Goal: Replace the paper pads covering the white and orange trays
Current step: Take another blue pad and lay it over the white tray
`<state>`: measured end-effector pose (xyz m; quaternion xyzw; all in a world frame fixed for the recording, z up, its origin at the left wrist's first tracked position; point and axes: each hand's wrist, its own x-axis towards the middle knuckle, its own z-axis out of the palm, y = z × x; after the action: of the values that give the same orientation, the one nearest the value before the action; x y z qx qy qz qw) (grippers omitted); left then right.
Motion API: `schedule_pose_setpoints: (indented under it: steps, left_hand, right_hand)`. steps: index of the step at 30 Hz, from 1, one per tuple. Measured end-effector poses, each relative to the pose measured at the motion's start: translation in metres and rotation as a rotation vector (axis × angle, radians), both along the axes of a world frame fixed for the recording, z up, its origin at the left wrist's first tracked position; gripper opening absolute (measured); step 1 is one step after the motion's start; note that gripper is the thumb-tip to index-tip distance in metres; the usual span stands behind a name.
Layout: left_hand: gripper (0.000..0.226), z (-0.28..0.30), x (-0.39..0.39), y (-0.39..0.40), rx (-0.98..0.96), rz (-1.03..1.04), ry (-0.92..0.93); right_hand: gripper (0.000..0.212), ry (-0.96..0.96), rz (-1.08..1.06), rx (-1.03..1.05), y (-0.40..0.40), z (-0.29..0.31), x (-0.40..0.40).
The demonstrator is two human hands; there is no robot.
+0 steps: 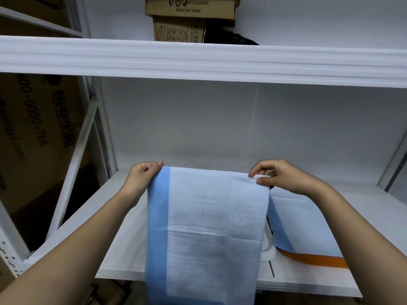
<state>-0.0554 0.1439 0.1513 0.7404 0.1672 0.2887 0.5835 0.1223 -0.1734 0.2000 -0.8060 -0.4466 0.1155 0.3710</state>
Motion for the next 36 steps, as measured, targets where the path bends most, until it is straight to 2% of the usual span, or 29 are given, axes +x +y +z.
schedule_pose_setpoints:
  steps: [5,14,16,22,24,27,29,32,33,36]
  left_hand:
    - [0.051,0.000,0.000,-0.005,-0.044,0.017,-0.029]
    - [0.044,0.006,0.011,-0.020,-0.048,0.103,-0.045]
    - [0.042,0.007,0.011,-0.022,-0.044,0.115,-0.042]
    - [0.038,0.007,0.007,-0.022,-0.038,0.137,-0.020]
    - [0.037,0.006,0.005,-0.020,-0.035,0.142,-0.010]
    - [0.039,0.007,0.002,-0.015,-0.030,0.134,-0.027]
    - [0.035,0.008,0.000,-0.012,0.030,0.160,-0.040]
    - [0.017,0.010,0.000,-0.010,0.192,0.151,-0.043]
    - [0.013,0.012,0.001,-0.010,0.315,0.130,-0.031]
    - [0.031,0.023,0.010,-0.028,0.828,-0.031,0.058]
  right_hand:
    - [0.031,0.022,0.036,-0.048,-0.002,0.000,-0.003]
    - [0.017,0.055,-0.044,-0.220,-0.001,-0.008,-0.011]
    - [0.008,0.101,-0.045,-0.180,-0.001,-0.013,-0.012]
    - [0.008,0.206,-0.058,-0.060,-0.003,-0.026,-0.016]
    - [0.016,0.186,-0.098,0.035,-0.002,-0.033,-0.018]
    - [0.014,0.124,-0.192,0.264,0.004,-0.041,-0.019]
    - [0.013,0.084,-0.251,0.364,0.007,-0.040,-0.022]
    - [0.012,-0.018,-0.289,0.373,0.011,-0.035,-0.025]
    - [0.012,-0.061,-0.284,0.352,0.013,-0.034,-0.025]
    - [0.008,-0.157,-0.294,0.312,0.018,-0.028,-0.030]
